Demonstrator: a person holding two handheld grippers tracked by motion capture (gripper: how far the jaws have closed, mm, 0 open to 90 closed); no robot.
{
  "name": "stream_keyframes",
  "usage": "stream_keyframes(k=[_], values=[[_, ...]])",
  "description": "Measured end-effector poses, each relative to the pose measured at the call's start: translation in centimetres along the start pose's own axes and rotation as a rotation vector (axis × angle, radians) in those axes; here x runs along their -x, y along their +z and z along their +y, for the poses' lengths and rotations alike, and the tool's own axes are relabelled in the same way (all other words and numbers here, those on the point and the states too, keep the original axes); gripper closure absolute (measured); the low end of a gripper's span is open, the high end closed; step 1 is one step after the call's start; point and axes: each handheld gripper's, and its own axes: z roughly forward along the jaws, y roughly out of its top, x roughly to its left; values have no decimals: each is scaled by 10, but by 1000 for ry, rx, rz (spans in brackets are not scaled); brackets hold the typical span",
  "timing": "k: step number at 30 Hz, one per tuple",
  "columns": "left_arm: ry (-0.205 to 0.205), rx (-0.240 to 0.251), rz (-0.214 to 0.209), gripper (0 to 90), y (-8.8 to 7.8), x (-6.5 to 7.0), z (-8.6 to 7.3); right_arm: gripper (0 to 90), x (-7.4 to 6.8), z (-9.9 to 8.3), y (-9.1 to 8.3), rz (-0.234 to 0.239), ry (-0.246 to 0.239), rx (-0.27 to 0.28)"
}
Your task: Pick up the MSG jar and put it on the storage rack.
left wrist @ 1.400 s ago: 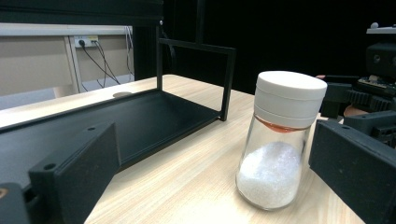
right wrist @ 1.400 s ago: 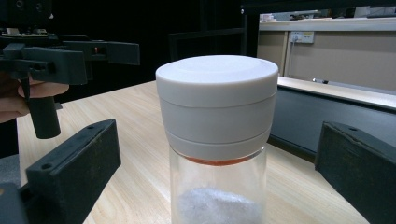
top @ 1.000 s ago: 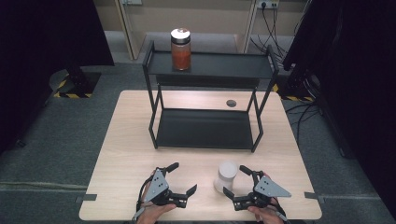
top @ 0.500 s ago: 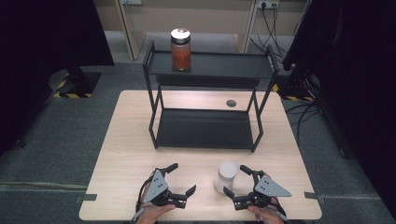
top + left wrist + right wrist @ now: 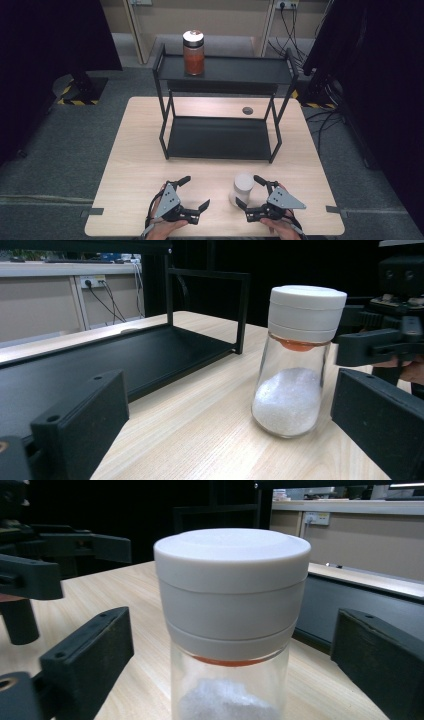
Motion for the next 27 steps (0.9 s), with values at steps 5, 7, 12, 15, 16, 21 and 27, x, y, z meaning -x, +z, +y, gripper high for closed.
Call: stream_keyframes(k=[5,7,12,15,16,21,27], values=[[-1,1,-1,14,0,0,0,132,0,1,3,-3,1,-7],[-1,-1,-1,14,0,0,0,161,-1,2,6,-10,0,-14],[-1,-3,-3,14,0,-1,0,285,-3,6,13,-7,1,-36],[-3,-5,-5,14,0,-1,0,343,-4,6,14,-9,-2,-39],[-3,-5,-5,14,0,-1,0,346,-4,7,13,-9,2,-40],[-2,-3,-5,14,0,-1,0,352,-5,9,12,-10,-3,-47],[-3,2,-2,14,-1,-1,0,354,-5,13,10,-8,-7,-55]])
